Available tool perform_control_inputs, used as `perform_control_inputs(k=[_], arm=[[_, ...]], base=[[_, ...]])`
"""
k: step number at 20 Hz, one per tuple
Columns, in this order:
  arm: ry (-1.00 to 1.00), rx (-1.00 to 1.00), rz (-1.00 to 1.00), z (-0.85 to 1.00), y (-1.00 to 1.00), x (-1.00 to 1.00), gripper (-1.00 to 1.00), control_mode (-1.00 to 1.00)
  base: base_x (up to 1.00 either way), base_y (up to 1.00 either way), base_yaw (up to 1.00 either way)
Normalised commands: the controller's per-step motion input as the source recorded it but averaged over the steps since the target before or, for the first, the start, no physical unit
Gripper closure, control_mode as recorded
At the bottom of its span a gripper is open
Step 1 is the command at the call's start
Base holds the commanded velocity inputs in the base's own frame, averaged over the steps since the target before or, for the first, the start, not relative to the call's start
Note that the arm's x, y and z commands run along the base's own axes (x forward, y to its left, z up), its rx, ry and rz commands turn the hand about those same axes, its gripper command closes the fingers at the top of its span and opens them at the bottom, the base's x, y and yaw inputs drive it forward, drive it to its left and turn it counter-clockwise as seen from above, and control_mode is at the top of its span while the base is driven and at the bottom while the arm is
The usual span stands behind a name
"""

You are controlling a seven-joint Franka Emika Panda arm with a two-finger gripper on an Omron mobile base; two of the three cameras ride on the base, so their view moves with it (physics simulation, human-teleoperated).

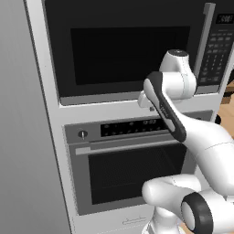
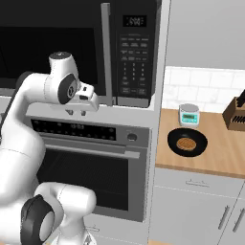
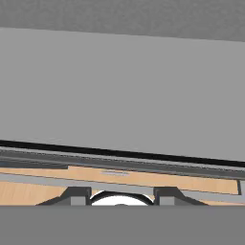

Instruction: Open the microwave, place the bowl with waffle inside the microwave, then close the microwave door and turn it on.

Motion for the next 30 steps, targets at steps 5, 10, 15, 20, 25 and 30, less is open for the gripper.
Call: perform_control_inputs(k=[5, 10, 15, 20, 25, 30], arm=[[0.0, 0.0, 0.0, -0.04, 0.0, -0.27, -1.0, -1.0], [-0.03, 0.0, 0.0, -0.31, 0.0, -0.55, -1.0, -1.0], [-0.04, -0.02, 0.0, -0.36, 0.0, -0.45, -1.0, -1.0], [-0.06, -0.07, 0.0, -0.19, 0.0, -0.25, -1.0, -1.0], [-0.06, -0.03, 0.0, -0.02, 0.0, -0.09, -1.0, 1.0], [0.0, 0.0, 0.0, 0.0, 0.0, 0.0, -1.0, 1.0]], base=[[0.0, 0.0, 0.0], [0.0, 0.0, 0.0], [0.0, 0.0, 0.0], [0.0, 0.0, 0.0], [-0.02, -0.01, 0.0], [-0.01, -0.2, 0.09]])
